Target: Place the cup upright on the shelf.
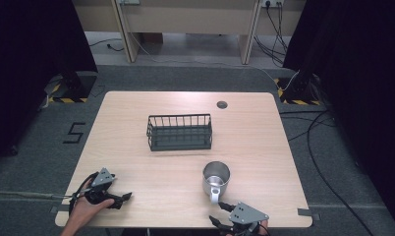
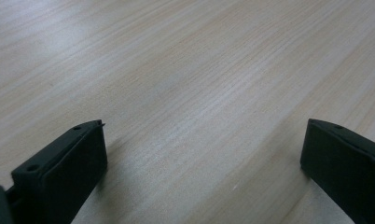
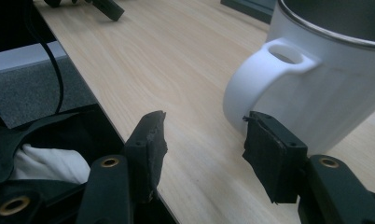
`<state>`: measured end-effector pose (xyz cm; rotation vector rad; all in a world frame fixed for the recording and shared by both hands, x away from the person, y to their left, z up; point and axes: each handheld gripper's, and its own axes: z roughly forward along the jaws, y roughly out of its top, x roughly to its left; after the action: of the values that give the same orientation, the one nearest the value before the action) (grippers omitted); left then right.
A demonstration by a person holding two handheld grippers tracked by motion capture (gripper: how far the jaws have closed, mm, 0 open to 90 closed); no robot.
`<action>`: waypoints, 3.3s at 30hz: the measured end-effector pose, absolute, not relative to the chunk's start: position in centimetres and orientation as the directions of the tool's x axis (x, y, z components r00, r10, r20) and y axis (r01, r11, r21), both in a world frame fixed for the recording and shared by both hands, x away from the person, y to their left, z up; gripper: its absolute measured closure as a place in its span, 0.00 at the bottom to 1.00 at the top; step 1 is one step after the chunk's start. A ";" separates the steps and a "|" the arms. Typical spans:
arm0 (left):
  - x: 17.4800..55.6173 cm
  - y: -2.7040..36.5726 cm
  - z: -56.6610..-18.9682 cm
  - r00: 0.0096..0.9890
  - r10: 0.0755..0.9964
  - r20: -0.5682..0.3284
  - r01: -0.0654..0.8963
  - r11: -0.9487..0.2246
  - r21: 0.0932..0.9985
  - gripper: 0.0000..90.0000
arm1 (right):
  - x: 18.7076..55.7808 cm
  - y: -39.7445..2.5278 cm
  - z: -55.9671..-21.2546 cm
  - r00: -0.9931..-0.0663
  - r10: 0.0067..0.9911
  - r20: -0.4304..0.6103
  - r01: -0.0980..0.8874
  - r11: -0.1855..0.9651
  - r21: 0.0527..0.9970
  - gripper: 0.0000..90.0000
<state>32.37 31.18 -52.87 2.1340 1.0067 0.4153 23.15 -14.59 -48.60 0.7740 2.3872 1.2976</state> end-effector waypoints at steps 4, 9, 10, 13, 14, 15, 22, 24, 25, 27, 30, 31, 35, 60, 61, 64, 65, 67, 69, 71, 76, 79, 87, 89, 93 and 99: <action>32.4 31.2 -52.9 0.641 0.767 -0.017 0.532 -0.428 0.731 0.00 | 23.5 -14.0 -48.5 -0.809 0.588 -0.025 0.300 0.448 0.842 0.57; 32.4 31.2 -52.9 0.642 0.767 -0.018 0.532 -0.428 0.731 0.00 | 24.2 -13.1 -48.4 -0.809 0.586 -0.043 0.290 0.462 0.838 0.59; 32.4 31.2 -52.9 0.641 0.767 -0.017 0.531 -0.428 0.731 0.00 | 24.4 -12.8 -48.3 -0.812 0.582 -0.051 0.285 0.470 0.835 0.60; 32.4 31.2 -52.9 0.641 0.767 -0.017 0.531 -0.428 0.731 0.00 | 24.9 -11.9 -48.2 -0.817 0.572 -0.069 0.267 0.482 0.834 0.64; 32.4 31.2 -52.9 0.642 0.767 -0.017 0.531 -0.428 0.731 0.00 | 25.1 -11.6 -48.1 -0.819 0.569 -0.072 0.265 0.485 0.833 0.64; 32.4 31.2 -52.9 0.641 0.767 -0.017 0.532 -0.428 0.731 0.00 | 25.3 -11.3 -48.1 -0.820 0.567 -0.076 0.260 0.488 0.833 0.65; 32.4 31.2 -52.9 0.641 0.767 -0.017 0.531 -0.428 0.731 0.00 | 26.8 -8.9 -48.0 -0.821 0.563 -0.093 0.259 0.512 0.819 0.68; 32.4 31.2 -52.9 0.641 0.767 -0.016 0.531 -0.428 0.731 0.00 | 27.3 -8.5 -48.1 -0.819 0.567 -0.092 0.265 0.515 0.816 0.68; 32.4 31.2 -52.9 0.641 0.767 -0.016 0.531 -0.428 0.731 0.00 | 27.3 -8.5 -48.1 -0.819 0.567 -0.092 0.265 0.515 0.816 0.68; 32.4 31.2 -52.9 0.641 0.767 -0.016 0.531 -0.429 0.731 0.00 | 27.9 -7.8 -48.0 -0.815 0.572 -0.092 0.272 0.518 0.811 0.68; 32.4 31.2 -52.9 0.641 0.767 -0.017 0.531 -0.428 0.731 0.00 | 28.4 -7.0 -48.0 -0.815 0.573 -0.087 0.276 0.515 0.812 0.67; 32.4 31.2 -52.9 0.641 0.767 -0.017 0.531 -0.428 0.731 0.00 | 28.4 -7.0 -48.0 -0.815 0.573 -0.087 0.276 0.515 0.812 0.67; 32.4 31.2 -52.9 0.642 0.767 -0.016 0.530 -0.429 0.731 0.00 | 28.5 -6.0 -48.0 -0.817 0.572 -0.077 0.282 0.513 0.811 0.58; 32.4 31.2 -52.9 0.644 0.765 -0.016 0.529 -0.431 0.731 0.00 | 25.7 -12.3 -45.2 -0.726 0.686 -0.046 0.257 0.332 0.908 0.19; 32.3 31.2 -52.9 0.646 0.763 -0.015 0.529 -0.433 0.730 0.00 | 25.8 -12.5 -45.2 -0.719 0.694 -0.041 0.256 0.320 0.912 0.17; 32.3 31.2 -52.9 0.646 0.763 -0.016 0.529 -0.432 0.730 0.00 | 26.5 -13.0 -45.3 -0.714 0.700 -0.009 0.257 0.274 0.927 0.17; 32.3 31.2 -52.9 0.646 0.763 -0.016 0.529 -0.432 0.730 0.00 | 26.5 -13.0 -45.3 -0.714 0.700 -0.009 0.257 0.274 0.927 0.17; 32.3 31.2 -52.9 0.646 0.763 -0.016 0.529 -0.433 0.730 0.00 | 27.2 -13.2 -45.4 -0.708 0.706 -0.007 0.256 0.265 0.930 0.17; 32.3 31.2 -52.9 0.647 0.763 -0.016 0.529 -0.433 0.730 0.00 | 27.4 -13.2 -45.4 -0.704 0.710 -0.008 0.256 0.265 0.930 0.17; 32.3 31.2 -52.9 0.645 0.764 -0.016 0.529 -0.432 0.730 0.00 | 28.2 -13.2 -45.6 -0.696 0.718 -0.003 0.261 0.258 0.930 0.17; 32.2 31.2 -52.9 0.645 0.764 -0.016 0.530 -0.432 0.730 0.00 | 29.1 -13.0 -45.9 -0.694 0.720 -0.001 0.257 0.250 0.933 0.17; 32.2 31.2 -52.9 0.645 0.764 -0.016 0.530 -0.432 0.730 0.00 | 29.5 -13.0 -46.1 -0.692 0.722 0.004 0.258 0.242 0.935 0.17; 32.2 31.2 -52.9 0.645 0.764 -0.016 0.530 -0.432 0.730 0.00 | 30.7 -12.5 -46.8 -0.683 0.730 0.022 0.262 0.216 0.941 0.14; 32.2 31.2 -52.9 0.645 0.764 -0.016 0.530 -0.432 0.730 0.00 | 30.9 -12.5 -46.9 -0.685 0.728 0.030 0.267 0.213 0.940 0.13; 32.2 31.2 -52.9 0.645 0.764 -0.016 0.530 -0.432 0.730 0.00 | 31.3 -12.3 -47.2 -0.694 0.719 0.026 0.257 0.214 0.943 0.10; 32.2 31.2 -52.9 0.645 0.764 -0.016 0.530 -0.432 0.730 0.00 | 32.3 -11.4 -47.7 -0.698 0.716 0.021 0.249 0.215 0.944 0.05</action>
<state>32.20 31.17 -52.87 2.1372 1.0019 0.4136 32.26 -11.41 -47.69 0.8927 2.0737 1.4880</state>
